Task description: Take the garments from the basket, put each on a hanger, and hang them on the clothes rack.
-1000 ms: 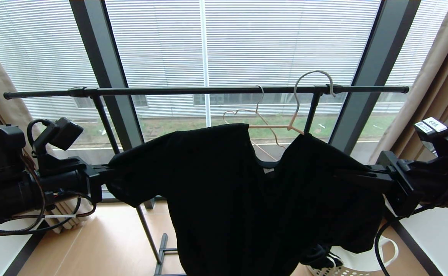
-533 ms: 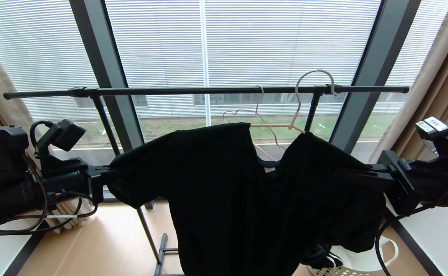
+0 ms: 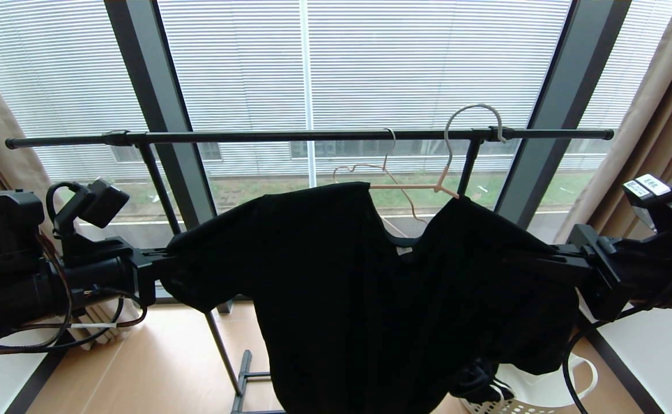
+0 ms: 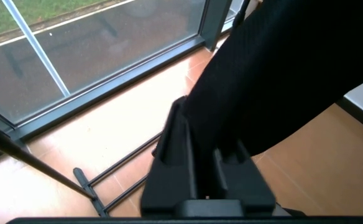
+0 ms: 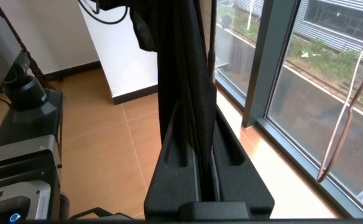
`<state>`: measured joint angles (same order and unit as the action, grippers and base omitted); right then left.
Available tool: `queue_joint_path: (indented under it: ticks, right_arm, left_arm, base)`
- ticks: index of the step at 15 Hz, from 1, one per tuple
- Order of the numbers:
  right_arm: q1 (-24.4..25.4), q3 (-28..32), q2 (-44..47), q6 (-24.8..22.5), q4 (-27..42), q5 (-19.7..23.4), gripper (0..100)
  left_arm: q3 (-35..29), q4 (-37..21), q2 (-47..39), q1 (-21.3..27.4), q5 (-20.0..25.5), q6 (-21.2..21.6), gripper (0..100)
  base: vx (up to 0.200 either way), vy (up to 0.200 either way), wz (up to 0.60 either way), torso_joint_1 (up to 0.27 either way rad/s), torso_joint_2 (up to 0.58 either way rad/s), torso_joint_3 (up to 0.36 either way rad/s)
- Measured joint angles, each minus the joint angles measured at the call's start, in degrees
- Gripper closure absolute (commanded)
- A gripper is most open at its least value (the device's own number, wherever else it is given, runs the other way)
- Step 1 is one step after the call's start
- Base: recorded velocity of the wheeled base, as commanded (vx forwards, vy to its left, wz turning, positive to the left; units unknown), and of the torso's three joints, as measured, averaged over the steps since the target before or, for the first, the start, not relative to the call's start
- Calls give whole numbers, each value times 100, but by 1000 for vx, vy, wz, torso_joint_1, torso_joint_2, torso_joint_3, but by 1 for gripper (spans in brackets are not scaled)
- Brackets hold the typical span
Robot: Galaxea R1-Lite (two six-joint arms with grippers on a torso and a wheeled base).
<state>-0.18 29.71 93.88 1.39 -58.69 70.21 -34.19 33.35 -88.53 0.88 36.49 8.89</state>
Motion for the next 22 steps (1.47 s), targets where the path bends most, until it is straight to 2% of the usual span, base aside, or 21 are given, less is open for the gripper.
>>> queue_joint_path:
  ticks: [6, 9, 11, 14, 16, 18, 20, 22]
  right_arm:
    - [2, 16, 28, -6, 4, -17, 100]
    - [106, -52, 113, -28, 9, -20, 100]
    - [219, -77, 196, -30, 11, -13, 100]
    - [334, -94, 361, -49, 4, -13, 100]
    - [432, -111, 460, -60, 0, -11, 100]
    - [550, -160, 510, -61, 0, -11, 100]
    - [668, -179, 534, -61, 0, -9, 100]
    - [767, -163, 542, -66, -2, -11, 100]
  left_arm:
    - [121, 45, 90, -2, 128, 13, 0]
    - [-4, -123, 278, 77, 11, -77, 0]
    - [-373, -662, 358, 265, -252, -99, 0]
    - [-1431, -2128, 518, 549, -393, -79, 0]
    - [-2154, -3054, 608, 984, -414, 204, 0]
    - [-2498, -3490, 630, 1491, -419, 818, 0]
    - [-2639, -3679, 518, 1935, -419, 1218, 0]
    - [-2714, -3694, 352, 2153, -288, 1514, 0]
  base:
    - [0, 0, 0, 0, 0, 0]
    - [0, 0, 0, 0, 0, 0]
    - [0, 0, 0, 0, 0, 0]
    - [0, 0, 0, 0, 0, 0]
    - [0, 0, 0, 0, 0, 0]
    - [0, 0, 0, 0, 0, 0]
    - [0, 0, 0, 0, 0, 0]
    - [0, 0, 0, 0, 0, 0]
